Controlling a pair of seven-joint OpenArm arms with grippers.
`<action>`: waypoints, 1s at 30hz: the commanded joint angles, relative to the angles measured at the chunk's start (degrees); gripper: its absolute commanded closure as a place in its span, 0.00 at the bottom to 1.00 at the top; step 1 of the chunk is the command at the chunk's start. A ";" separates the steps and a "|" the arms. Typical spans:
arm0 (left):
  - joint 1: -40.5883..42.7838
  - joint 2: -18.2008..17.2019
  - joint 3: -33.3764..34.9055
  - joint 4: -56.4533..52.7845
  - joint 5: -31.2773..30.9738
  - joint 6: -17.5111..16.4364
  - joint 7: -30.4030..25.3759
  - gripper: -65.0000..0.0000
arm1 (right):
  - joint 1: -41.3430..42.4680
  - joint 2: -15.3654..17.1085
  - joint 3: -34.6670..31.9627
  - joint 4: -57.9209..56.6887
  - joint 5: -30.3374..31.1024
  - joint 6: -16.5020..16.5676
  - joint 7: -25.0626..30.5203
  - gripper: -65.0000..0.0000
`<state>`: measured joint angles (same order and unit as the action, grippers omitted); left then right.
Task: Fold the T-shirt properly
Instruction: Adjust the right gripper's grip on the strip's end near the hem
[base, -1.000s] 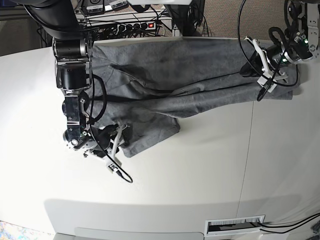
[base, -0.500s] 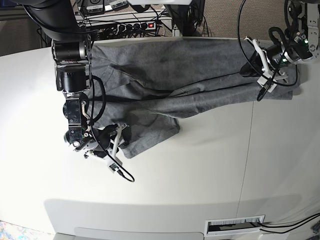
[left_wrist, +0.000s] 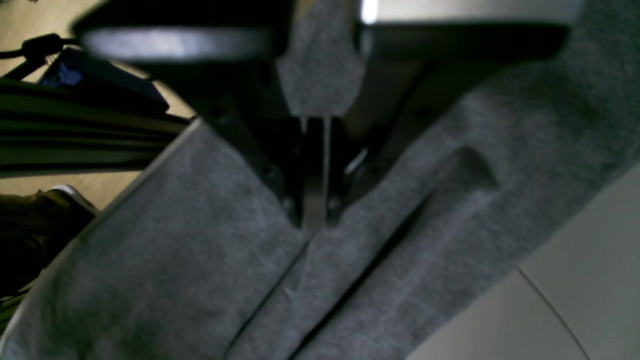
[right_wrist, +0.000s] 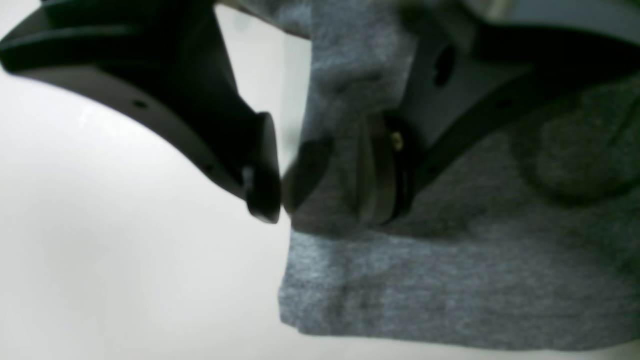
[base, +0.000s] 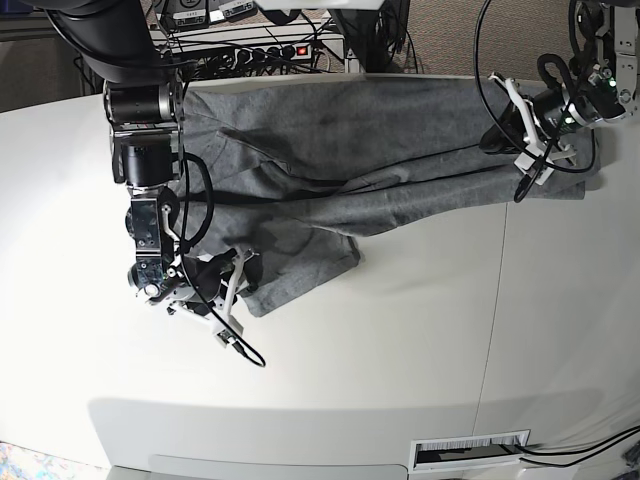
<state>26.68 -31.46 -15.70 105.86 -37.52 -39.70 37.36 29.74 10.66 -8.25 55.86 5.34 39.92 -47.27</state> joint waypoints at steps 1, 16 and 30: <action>-0.17 -0.94 -0.44 0.79 -0.98 -0.30 -1.44 1.00 | 1.60 0.50 0.11 0.39 -0.37 0.08 -1.51 0.59; -0.17 -0.94 -0.44 0.79 -0.98 -0.30 -1.42 1.00 | 4.11 0.48 0.11 0.57 4.02 0.08 -4.22 0.59; -0.17 -0.94 -0.44 0.79 0.00 -0.30 -1.44 1.00 | 4.76 2.40 0.22 4.50 5.14 0.08 -8.94 0.59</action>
<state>26.68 -31.44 -15.70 105.86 -36.73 -39.72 37.39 32.36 12.56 -8.32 59.48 10.15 39.99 -57.23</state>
